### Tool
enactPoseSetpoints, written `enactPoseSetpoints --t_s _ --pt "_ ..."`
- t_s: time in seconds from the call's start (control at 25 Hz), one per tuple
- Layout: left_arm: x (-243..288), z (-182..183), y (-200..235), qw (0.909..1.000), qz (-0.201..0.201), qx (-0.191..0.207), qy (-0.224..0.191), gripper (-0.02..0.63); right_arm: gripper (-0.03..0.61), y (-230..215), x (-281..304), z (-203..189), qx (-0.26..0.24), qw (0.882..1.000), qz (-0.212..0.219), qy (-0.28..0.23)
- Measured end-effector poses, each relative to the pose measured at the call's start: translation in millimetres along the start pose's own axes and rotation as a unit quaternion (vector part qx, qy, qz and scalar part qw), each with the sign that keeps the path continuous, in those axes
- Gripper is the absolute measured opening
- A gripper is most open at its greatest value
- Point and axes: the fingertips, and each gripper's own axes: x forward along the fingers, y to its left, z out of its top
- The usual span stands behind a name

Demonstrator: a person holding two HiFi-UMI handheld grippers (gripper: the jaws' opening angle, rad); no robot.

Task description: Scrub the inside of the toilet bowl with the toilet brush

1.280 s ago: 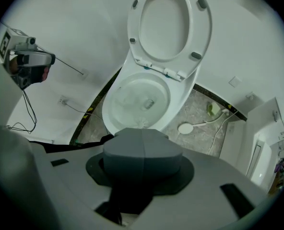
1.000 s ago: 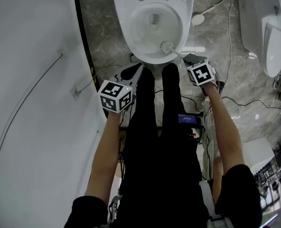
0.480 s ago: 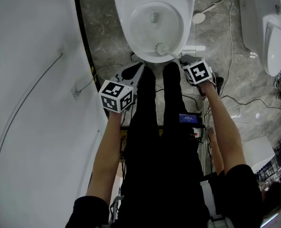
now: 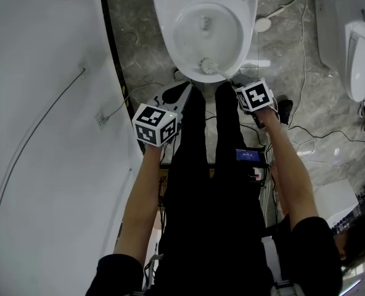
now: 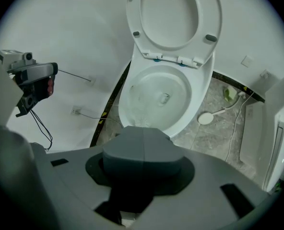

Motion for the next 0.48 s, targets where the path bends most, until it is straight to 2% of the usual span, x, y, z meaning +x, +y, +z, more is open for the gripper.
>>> enactPoseSetpoints --t_s 0.24,0.48 --pt "2.1 0.3 -0.3 1.0000 -0.001 -0.001 0.002 0.006 0.156 10.0 3.5 7.5 0.007 1.000 0.014 -0.001" --pt "7.0 -0.2 2.3 1.0000 0.000 -0.006 0.002 0.007 0.156 19.3 7.4 18.5 0.035 0.999 0.041 -0.004"
